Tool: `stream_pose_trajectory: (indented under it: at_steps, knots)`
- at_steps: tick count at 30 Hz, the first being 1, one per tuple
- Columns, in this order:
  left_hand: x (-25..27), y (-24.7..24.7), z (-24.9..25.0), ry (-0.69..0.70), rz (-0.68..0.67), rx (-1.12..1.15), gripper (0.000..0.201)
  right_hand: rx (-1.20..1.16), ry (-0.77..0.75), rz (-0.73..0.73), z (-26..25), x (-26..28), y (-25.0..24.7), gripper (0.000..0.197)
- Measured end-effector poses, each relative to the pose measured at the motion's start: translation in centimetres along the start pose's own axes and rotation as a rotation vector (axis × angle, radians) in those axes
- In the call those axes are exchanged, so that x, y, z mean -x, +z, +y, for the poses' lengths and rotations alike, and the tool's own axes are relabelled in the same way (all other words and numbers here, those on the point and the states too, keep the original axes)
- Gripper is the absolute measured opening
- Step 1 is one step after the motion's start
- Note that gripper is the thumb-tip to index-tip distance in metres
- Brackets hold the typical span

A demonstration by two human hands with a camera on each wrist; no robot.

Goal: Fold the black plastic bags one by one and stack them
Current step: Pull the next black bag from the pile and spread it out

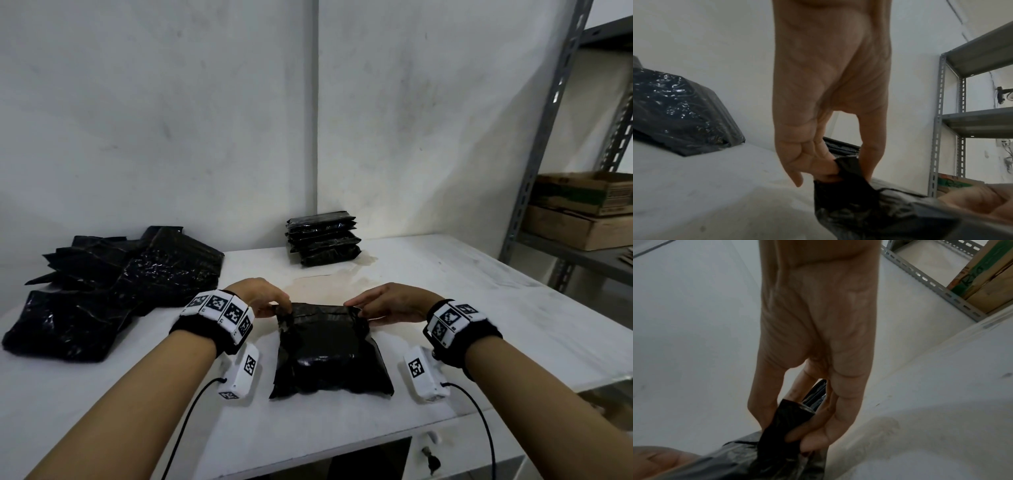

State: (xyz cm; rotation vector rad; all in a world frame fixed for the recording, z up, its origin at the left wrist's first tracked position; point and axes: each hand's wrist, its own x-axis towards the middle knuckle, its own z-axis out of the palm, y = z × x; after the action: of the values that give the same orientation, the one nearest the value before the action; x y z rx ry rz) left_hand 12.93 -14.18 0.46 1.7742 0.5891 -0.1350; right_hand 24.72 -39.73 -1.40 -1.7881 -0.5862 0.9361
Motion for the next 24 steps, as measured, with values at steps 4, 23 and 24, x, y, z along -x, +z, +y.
stream_pose_trajectory:
  at_steps: [4,23,24]
  knots:
    - [-0.1,-0.4,-0.4,-0.136,-0.015,0.075,0.018,-0.039,-0.026,-0.001,0.1,-0.2,0.2,0.032]
    - [1.7,-2.8,-2.3,-0.286,-0.129,0.464,0.019,-0.042,-0.007,-0.026,0.2,-1.0,0.7,0.032]
    - [1.8,-3.0,-2.3,-0.302,-0.116,0.377,0.015,-0.032,-0.009,-0.026,0.1,-1.0,0.7,0.032]
